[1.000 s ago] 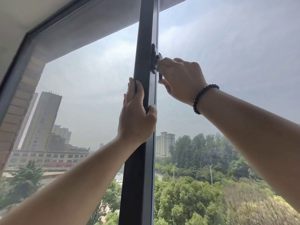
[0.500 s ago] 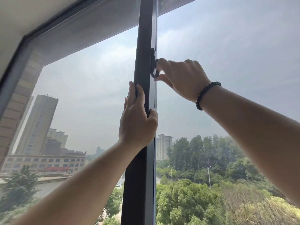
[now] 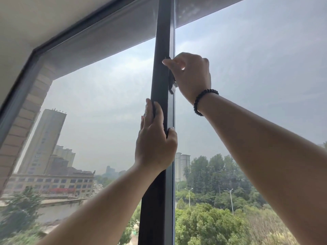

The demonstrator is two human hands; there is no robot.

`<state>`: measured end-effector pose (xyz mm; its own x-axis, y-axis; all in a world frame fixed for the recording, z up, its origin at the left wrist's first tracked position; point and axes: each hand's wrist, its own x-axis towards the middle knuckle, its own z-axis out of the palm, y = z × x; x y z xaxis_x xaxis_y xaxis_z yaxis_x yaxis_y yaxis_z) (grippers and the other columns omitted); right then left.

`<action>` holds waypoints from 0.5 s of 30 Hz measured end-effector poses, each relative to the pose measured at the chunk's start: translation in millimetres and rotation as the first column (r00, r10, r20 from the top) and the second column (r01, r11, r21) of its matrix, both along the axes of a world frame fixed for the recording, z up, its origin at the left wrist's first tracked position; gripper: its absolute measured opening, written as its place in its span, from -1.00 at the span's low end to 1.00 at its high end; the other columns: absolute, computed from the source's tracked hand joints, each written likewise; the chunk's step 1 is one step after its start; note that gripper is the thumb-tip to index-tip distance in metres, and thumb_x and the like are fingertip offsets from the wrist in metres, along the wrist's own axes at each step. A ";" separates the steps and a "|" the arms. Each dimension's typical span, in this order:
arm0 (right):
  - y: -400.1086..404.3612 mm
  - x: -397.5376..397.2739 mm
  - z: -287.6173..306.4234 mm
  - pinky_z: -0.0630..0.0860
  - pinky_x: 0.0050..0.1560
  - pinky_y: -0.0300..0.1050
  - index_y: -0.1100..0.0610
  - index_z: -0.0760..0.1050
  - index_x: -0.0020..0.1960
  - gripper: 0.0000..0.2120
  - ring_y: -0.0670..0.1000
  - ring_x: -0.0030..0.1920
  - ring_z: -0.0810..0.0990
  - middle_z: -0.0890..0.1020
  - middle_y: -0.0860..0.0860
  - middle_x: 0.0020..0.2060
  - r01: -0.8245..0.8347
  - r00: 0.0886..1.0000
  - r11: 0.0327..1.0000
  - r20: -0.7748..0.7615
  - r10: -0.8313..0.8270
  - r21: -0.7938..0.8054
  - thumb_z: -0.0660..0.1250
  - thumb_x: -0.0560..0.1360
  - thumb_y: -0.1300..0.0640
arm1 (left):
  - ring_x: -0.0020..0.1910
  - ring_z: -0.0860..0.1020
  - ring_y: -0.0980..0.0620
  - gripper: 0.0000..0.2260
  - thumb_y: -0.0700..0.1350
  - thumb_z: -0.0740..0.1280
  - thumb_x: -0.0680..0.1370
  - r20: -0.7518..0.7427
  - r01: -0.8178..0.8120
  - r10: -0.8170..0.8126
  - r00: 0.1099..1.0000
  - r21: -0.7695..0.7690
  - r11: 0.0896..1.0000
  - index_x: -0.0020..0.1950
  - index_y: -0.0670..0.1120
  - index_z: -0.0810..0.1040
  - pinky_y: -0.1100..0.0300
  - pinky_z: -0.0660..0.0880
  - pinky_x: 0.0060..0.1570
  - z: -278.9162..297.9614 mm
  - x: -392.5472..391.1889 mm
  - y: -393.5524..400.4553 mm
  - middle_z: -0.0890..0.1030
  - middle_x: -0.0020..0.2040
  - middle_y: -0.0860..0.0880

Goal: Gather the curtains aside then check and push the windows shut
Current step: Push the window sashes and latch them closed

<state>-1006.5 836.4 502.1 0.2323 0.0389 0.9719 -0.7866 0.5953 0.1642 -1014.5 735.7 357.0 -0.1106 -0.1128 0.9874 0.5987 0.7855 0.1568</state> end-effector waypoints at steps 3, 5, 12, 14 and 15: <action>-10.0 1.1 13.3 0.36 -0.38 -0.12 0.03 0.28 -0.48 -0.53 -0.09 -0.42 0.37 0.41 -0.08 -0.53 -0.041 0.994 0.994 0.097 0.051 -0.097 0.29 0.50 -0.16 | 0.56 -0.10 0.12 -0.35 -0.08 0.19 0.60 0.001 0.001 -0.001 1.000 0.002 1.000 0.58 0.05 -0.11 0.23 0.00 0.42 -0.8 0.7 -0.4 -0.21 0.57 0.18; -15.7 2.1 20.4 0.45 -0.39 -0.10 0.05 0.31 -0.50 -0.54 0.02 -0.38 0.47 0.49 -0.03 -0.51 -0.156 0.977 0.976 0.125 0.176 -0.151 0.33 0.46 -0.12 | 0.55 -0.10 0.13 -0.36 -0.08 0.19 0.61 -0.002 0.006 -0.006 1.000 -0.002 1.000 0.58 0.05 -0.11 0.24 -0.01 0.42 -1.4 1.5 -1.0 -0.21 0.57 0.18; -8.2 -3.9 37.9 0.34 -0.46 -0.23 0.22 0.60 -0.19 -0.82 -0.01 -0.41 0.49 0.61 0.04 -0.35 -0.149 0.898 0.954 0.368 0.241 -0.261 0.33 0.45 0.10 | 0.55 -0.13 0.13 -0.36 -0.06 0.17 0.62 -0.003 -0.006 0.006 1.000 -0.023 1.000 0.58 0.04 -0.14 0.28 -0.07 0.40 -2.4 -1.2 -3.1 -0.25 0.56 0.18; -8.7 -4.1 39.1 0.44 -0.42 -0.24 0.23 0.62 -0.14 -0.81 0.00 -0.36 0.54 0.66 0.07 -0.29 -0.160 0.894 0.952 0.370 0.253 -0.262 0.33 0.45 0.11 | 0.55 -0.13 0.12 -0.36 -0.06 0.17 0.62 -0.006 -0.006 0.006 1.000 -0.028 1.000 0.58 0.04 -0.15 0.26 -0.07 0.42 -2.4 -2.3 -3.0 -0.26 0.56 0.17; -9.4 -3.6 39.7 0.49 -0.38 -0.23 0.23 0.63 -0.14 -0.82 0.01 -0.34 0.56 0.67 0.08 -0.28 -0.161 0.894 0.951 0.371 0.253 -0.263 0.32 0.44 0.12 | 0.55 -0.14 0.12 -0.36 -0.06 0.17 0.62 -0.006 -0.005 0.005 1.000 -0.027 1.000 0.58 0.05 -0.15 0.25 -0.06 0.44 -2.1 -2.7 -2.9 -0.26 0.56 0.17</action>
